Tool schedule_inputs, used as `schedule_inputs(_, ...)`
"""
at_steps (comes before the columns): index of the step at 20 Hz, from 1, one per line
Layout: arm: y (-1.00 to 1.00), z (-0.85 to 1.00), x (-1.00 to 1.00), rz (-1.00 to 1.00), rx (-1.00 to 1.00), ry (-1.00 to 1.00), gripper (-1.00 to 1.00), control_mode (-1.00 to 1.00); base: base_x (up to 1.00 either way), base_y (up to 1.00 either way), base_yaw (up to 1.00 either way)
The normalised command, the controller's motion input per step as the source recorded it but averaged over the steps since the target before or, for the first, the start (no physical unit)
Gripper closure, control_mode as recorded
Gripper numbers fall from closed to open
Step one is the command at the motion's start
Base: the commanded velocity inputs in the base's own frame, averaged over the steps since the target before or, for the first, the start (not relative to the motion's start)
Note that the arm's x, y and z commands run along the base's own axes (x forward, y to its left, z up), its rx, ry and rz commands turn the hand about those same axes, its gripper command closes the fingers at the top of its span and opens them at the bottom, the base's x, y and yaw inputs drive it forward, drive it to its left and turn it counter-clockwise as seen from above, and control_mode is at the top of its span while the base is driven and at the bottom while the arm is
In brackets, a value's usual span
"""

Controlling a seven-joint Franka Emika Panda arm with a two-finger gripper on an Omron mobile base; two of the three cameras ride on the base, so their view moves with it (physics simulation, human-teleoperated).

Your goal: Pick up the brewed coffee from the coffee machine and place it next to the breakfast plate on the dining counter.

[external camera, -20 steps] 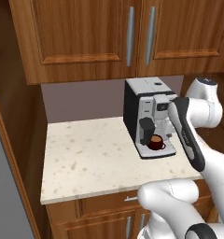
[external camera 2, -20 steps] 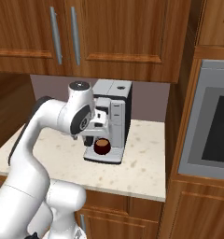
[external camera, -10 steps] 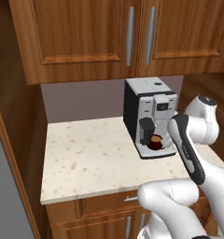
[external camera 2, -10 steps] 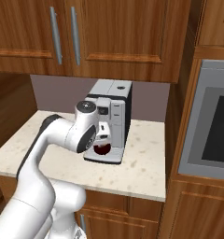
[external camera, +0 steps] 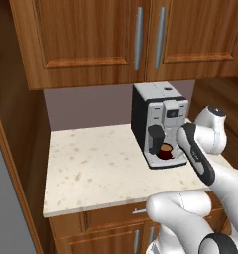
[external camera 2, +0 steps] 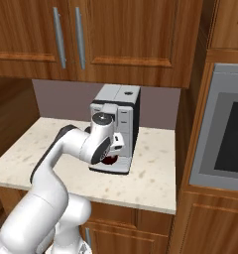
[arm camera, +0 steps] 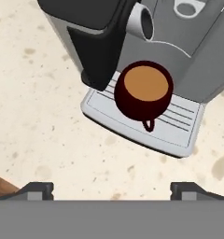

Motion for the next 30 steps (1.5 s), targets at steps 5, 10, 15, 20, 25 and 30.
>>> schedule_inputs(5, -0.07, -0.31, 0.24, 0.05, 0.00, 0.00, -1.00, -1.00, 0.00, 0.00, 0.00)
schedule_inputs(10, 0.00, -0.37, 0.11, 0.05, 0.00, 0.00, -1.00, -1.00, 0.00, 0.00, 0.00)
schedule_inputs(15, -0.03, -0.31, 0.13, 0.06, 0.00, 0.00, -1.00, -1.00, 0.00, 0.00, 0.00)
schedule_inputs(20, -0.06, -0.23, 0.17, 0.06, 0.00, 0.00, -1.00, -1.00, 0.00, 0.00, 0.00)
schedule_inputs(25, -0.01, -0.17, 0.18, 0.04, 0.00, 0.00, -1.00, -1.00, 0.00, 0.00, 0.00)
schedule_inputs(30, 0.00, -0.02, 0.25, 0.01, 0.00, 0.00, -1.00, -1.00, 0.00, 0.00, 0.00)
